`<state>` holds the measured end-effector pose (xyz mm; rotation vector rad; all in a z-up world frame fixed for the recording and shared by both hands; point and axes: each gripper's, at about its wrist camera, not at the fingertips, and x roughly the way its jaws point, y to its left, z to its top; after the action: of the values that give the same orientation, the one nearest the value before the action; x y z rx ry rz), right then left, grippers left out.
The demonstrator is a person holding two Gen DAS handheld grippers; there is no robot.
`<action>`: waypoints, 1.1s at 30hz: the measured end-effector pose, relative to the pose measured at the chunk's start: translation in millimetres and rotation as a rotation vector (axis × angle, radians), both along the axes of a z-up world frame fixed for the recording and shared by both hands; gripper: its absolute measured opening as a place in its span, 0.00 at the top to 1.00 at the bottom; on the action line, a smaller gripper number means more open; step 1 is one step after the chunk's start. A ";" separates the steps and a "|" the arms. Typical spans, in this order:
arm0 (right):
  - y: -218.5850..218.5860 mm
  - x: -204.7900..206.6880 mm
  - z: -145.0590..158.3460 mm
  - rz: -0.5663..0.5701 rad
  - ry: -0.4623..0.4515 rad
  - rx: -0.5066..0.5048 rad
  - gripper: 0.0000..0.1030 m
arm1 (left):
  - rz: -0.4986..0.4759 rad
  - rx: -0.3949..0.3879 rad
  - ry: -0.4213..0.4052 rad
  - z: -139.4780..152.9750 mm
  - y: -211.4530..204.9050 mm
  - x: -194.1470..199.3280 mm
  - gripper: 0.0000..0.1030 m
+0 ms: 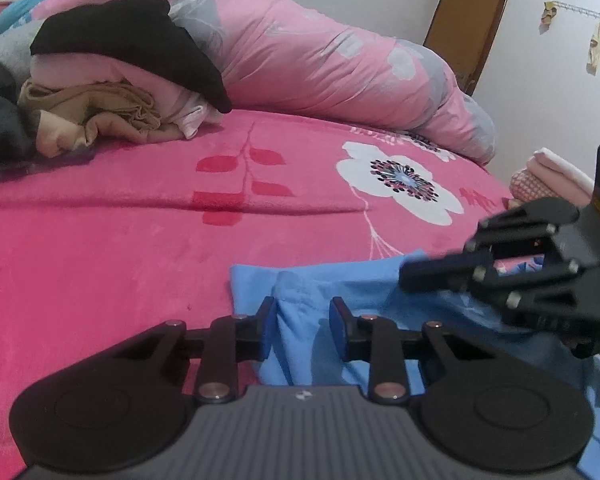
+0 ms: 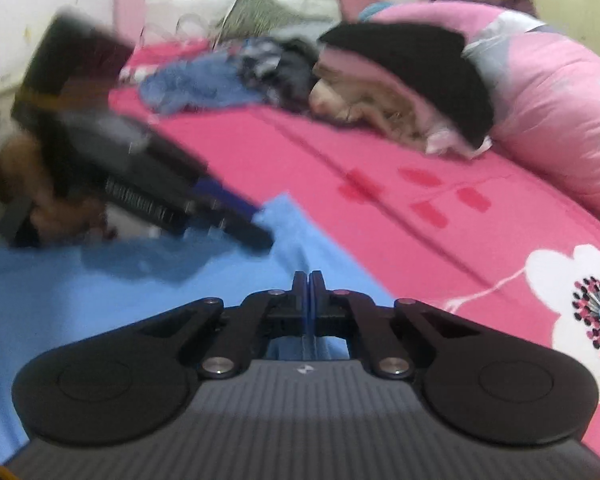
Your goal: Fold clothes
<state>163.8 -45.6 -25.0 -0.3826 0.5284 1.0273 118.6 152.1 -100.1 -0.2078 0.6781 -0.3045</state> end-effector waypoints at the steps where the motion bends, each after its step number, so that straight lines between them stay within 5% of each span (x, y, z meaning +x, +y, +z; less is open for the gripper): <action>1: -1.2 2.2 4.1 0.001 0.002 0.025 1.00 | -0.002 -0.010 0.007 -1.1 2.2 1.0 0.71; 10: 15.9 26.3 -19.1 0.003 0.020 0.019 1.00 | -0.005 -0.094 0.060 -6.6 12.8 13.7 0.72; 12: 12.4 28.3 -18.9 -0.025 0.021 0.035 1.00 | 0.001 -0.087 0.049 -4.7 11.8 11.9 0.89; 15: 2.6 31.1 -11.2 -0.078 0.007 0.066 0.98 | 0.009 -0.078 0.034 -1.8 10.4 9.3 0.93; 28: -125.7 -21.5 30.7 -0.470 -0.070 0.200 0.97 | 0.121 -0.151 -0.108 36.5 31.0 -0.2 0.95; 33: -171.4 -40.6 17.0 -0.617 -0.040 0.200 0.97 | 0.150 -0.107 -0.019 18.3 36.0 19.6 0.95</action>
<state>123.1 -217.0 -8.0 -0.0485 0.4608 0.4678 138.3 188.1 -81.7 -0.3557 0.6238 -0.1984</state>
